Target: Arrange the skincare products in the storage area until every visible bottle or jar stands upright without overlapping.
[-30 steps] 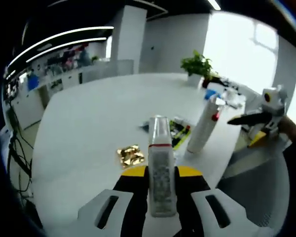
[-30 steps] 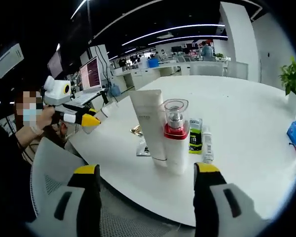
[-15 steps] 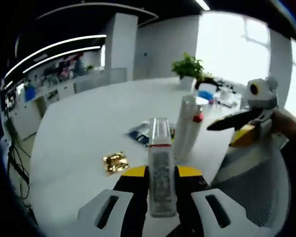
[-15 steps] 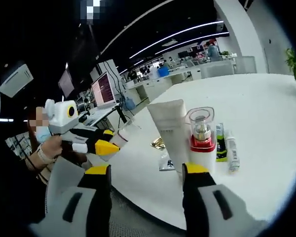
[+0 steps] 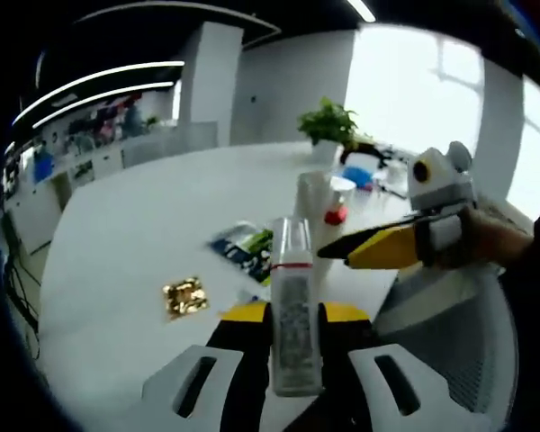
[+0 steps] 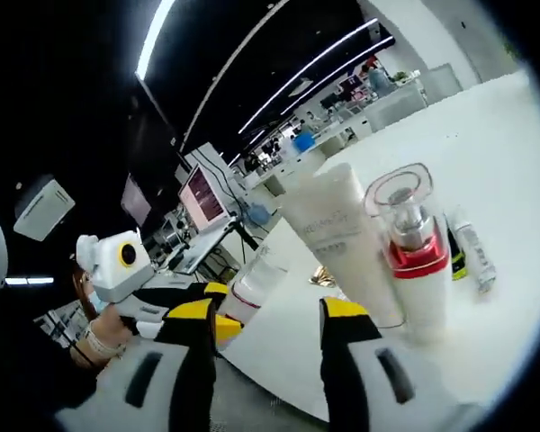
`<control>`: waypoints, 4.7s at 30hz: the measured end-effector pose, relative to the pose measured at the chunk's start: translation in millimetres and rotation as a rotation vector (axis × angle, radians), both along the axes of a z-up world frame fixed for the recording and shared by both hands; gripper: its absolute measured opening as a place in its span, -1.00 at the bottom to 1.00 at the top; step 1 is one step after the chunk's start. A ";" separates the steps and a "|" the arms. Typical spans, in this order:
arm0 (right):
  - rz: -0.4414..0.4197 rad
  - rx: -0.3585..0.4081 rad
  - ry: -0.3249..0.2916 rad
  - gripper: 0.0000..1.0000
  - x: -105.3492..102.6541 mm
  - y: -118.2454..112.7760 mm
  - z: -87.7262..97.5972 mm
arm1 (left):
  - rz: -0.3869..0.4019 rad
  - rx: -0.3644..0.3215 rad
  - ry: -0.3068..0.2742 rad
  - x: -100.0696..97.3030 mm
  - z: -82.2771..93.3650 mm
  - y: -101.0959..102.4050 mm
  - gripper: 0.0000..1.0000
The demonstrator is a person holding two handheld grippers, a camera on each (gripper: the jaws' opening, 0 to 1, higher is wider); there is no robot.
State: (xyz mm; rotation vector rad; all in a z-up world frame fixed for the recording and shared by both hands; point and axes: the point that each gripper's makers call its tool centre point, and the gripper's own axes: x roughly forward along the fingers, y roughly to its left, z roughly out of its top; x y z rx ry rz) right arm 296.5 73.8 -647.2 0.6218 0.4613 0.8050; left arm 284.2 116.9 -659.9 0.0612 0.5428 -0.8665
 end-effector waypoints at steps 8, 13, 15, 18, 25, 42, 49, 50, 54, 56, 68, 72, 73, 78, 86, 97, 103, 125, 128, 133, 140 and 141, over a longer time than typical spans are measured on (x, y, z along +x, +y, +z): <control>-0.030 0.150 0.050 -0.24 8.0 -3.1 9.9 | -0.037 -0.095 0.008 -5.9 10.1 -11.9 -0.67; -0.050 0.255 0.091 -0.33 11.3 -9.4 13.4 | -0.066 -0.150 0.030 -10.2 14.8 -17.8 -0.67; -0.048 0.269 0.092 -0.34 11.1 -10.2 15.7 | -0.089 -0.152 0.020 -12.3 15.9 -20.7 -0.67; -0.046 0.264 0.087 -0.40 10.2 -9.9 16.6 | -0.107 -0.148 0.038 -14.9 12.7 -24.0 -0.67; -0.037 0.255 0.094 -0.55 7.2 -6.8 16.6 | -0.117 -0.124 0.025 -15.7 9.9 -25.1 -0.67; -0.018 0.078 -0.115 -0.63 6.3 -1.2 32.6 | -0.199 0.070 -0.131 -11.3 -1.4 -30.8 -0.64; 0.043 -0.091 -0.200 -0.63 4.0 8.6 30.3 | -0.208 0.133 -0.112 -9.4 -12.1 -27.9 -0.51; 0.045 -0.102 -0.203 -0.63 4.8 8.7 29.4 | -0.213 0.151 -0.121 -9.1 -13.8 -26.8 -0.51; 0.073 -0.234 -0.282 -0.63 6.2 13.1 24.4 | -0.229 0.187 -0.113 -7.7 -20.6 -27.0 -0.46; 0.083 -0.269 -0.317 -0.63 6.6 17.0 24.8 | -0.231 0.194 -0.099 -6.0 -23.5 -27.0 -0.46; 0.133 -0.446 -0.399 -0.63 6.4 27.1 2.2 | -0.256 0.275 -0.071 5.8 -41.6 -25.6 -0.61; 0.140 -0.472 -0.396 -0.63 5.7 26.9 -0.9 | -0.270 0.284 -0.054 5.1 -48.3 -28.0 -0.65; 0.141 -0.485 -0.398 -0.63 5.8 26.8 -1.7 | -0.270 0.283 -0.048 5.2 -49.2 -28.9 -0.65; 0.162 -0.557 -0.439 -0.61 5.9 25.9 -5.1 | -0.258 0.238 -0.034 7.8 -52.3 -30.9 -0.67; 0.209 -0.576 -0.497 -0.50 5.3 27.1 -2.9 | -0.249 0.189 -0.004 8.0 -55.9 -30.5 -0.68; 0.279 -0.605 -0.523 -0.57 5.8 27.8 -7.1 | -0.272 0.228 -0.025 7.8 -62.0 -27.2 -0.68; 0.283 -0.610 -0.514 -0.58 4.5 29.0 -9.3 | -0.276 0.247 -0.036 7.6 -64.7 -26.8 -0.68; 0.284 -0.620 -0.504 -0.38 -1.9 22.4 -11.8 | -0.277 0.275 -0.011 4.2 -74.7 -28.3 -0.56; 0.284 -0.624 -0.499 -0.38 -7.3 16.1 -13.6 | -0.289 0.318 -0.007 2.4 -78.6 -21.6 -0.53; 0.318 -0.656 -0.466 -0.39 -15.4 5.3 -29.8 | -0.293 0.359 0.016 -2.0 -76.3 -11.9 -0.53; 0.367 -0.726 -0.375 -0.45 -13.3 -1.8 -55.1 | -0.366 0.387 0.080 -21.2 -78.6 -11.0 -0.59; 0.378 -0.737 -0.384 -0.47 -12.9 -0.2 -55.5 | -0.368 0.382 0.088 -22.3 -79.5 -11.8 -0.59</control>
